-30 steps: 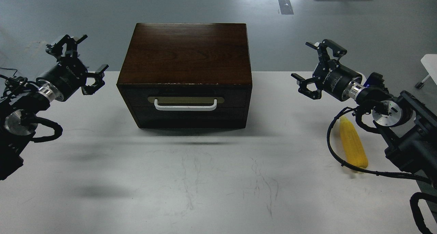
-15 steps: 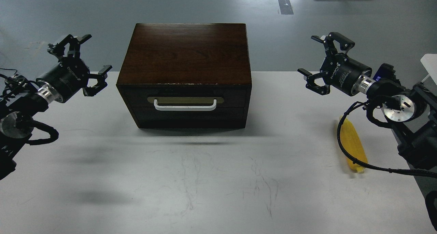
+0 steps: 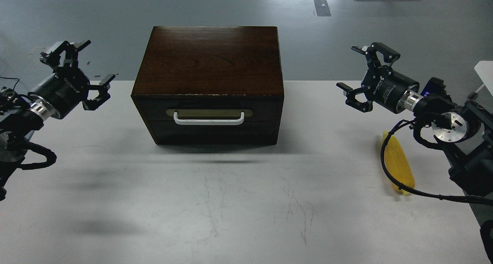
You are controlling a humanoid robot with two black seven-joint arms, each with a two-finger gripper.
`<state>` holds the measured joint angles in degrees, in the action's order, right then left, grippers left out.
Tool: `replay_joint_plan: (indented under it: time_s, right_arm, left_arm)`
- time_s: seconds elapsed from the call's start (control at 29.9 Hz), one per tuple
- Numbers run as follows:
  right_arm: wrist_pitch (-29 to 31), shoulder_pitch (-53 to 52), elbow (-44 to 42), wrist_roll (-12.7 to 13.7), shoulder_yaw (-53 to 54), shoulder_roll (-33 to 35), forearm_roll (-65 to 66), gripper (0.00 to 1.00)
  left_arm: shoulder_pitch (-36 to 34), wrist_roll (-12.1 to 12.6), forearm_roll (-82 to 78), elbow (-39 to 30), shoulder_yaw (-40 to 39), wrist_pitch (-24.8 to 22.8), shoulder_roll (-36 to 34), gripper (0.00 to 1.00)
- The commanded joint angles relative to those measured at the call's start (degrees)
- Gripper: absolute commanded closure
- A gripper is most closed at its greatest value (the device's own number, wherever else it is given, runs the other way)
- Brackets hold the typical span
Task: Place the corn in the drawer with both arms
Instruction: 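Reach the left gripper to the white drawer handle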
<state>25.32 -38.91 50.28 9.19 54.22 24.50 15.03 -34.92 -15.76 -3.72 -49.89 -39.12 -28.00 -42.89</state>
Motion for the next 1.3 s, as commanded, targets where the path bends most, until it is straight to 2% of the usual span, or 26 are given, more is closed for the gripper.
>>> replay_joint_plan:
  time_s: [0.0,0.03,0.07,0.1,0.13,0.17,0.23,0.3,0.37,0.5,0.57,0.7,0.83,0.97,1.14,1.27]
  right_arm:
    - [-0.10,0.06,-0.09,-0.05,-0.08,-0.15,0.00,0.00]
    - [-0.10,0.06,-0.09,-0.05,-0.08,-0.06,0.00,0.00]
    - [-0.10,0.06,-0.09,-0.05,-0.08,-0.06,0.00,0.00]
    - [-0.10,0.06,-0.09,-0.13,-0.08,-0.06,0.00,0.00]
    - [-0.10,0.06,-0.09,-0.13,-0.08,-0.15,0.00,0.00]
    - [-0.10,0.06,-0.09,-0.13,-0.08,-0.15,0.00,0.00]
    - [-0.10,0.15,-0.09,-0.22,-0.08,-0.06,0.00,0.00]
    - [-0.19,0.41,-0.09,-0.22,-0.08,-0.15,0.00,0.00]
    - [-0.19,0.67,-0.18,-0.31,0.01,-0.06,0.00,0.00]
    - [-0.19,0.85,-0.27,-0.40,0.27,-0.06,0.00,0.00]
    - [-0.27,1.20,-0.27,-0.48,0.36,0.03,0.00,0.00]
    - [-0.27,1.38,-0.35,-0.57,0.36,0.03,0.00,0.00]
    - [-0.36,1.82,-0.53,-0.57,0.36,0.03,0.09,0.00]
    - [-1.33,2.08,-0.53,-0.57,0.27,0.03,0.09,0.00]
    - [-2.30,2.08,-0.53,-0.57,0.18,0.03,0.09,0.00]
    - [-2.30,2.08,-0.53,-0.57,0.27,0.03,0.09,0.00]
  left_arm:
    - [-0.41,-4.89,-4.08,-1.87,0.18,0.00,-4.12,0.01]
    - [-0.59,-5.94,-6.54,-1.97,0.18,0.00,-4.65,0.01]
    - [-0.94,-8.13,-12.65,-2.05,0.10,0.48,-5.18,0.01]
    - [-0.94,-9.63,-16.80,-2.14,-0.16,3.01,-5.44,0.01]
    - [-0.94,-12.24,-23.28,-2.75,-0.34,6.87,-6.23,0.01]
    - [-0.86,-12.24,-29.27,-4.76,-0.08,10.38,-7.89,0.01]
    - [-0.77,-12.24,-33.87,-7.66,0.27,13.74,-9.92,0.01]
    - [-0.15,-12.24,-37.93,-13.02,0.36,19.98,-12.56,0.01]
    - [0.20,-12.24,-40.13,-22.31,0.36,28.57,-16.94,0.01]
    - [-0.15,-12.24,-44.69,-33.24,0.62,31.43,-21.88,0.02]
    - [-0.41,-12.24,-55.98,-39.20,0.54,33.17,-22.23,0.05]
    - [-0.07,-12.24,-72.89,-41.95,0.80,39.24,-20.39,0.08]
    - [-0.94,-12.24,-93.26,-41.96,3.95,39.60,-16.44,0.09]
    - [-3.22,-12.24,-102.08,-42.57,6.16,39.16,-16.17,0.09]
    - [-15.23,-12.24,-105.61,-44.51,16.15,30.13,-12.67,0.09]
    - [-22.73,-12.24,-109.82,-44.33,25.22,27.82,-9.41,0.09]
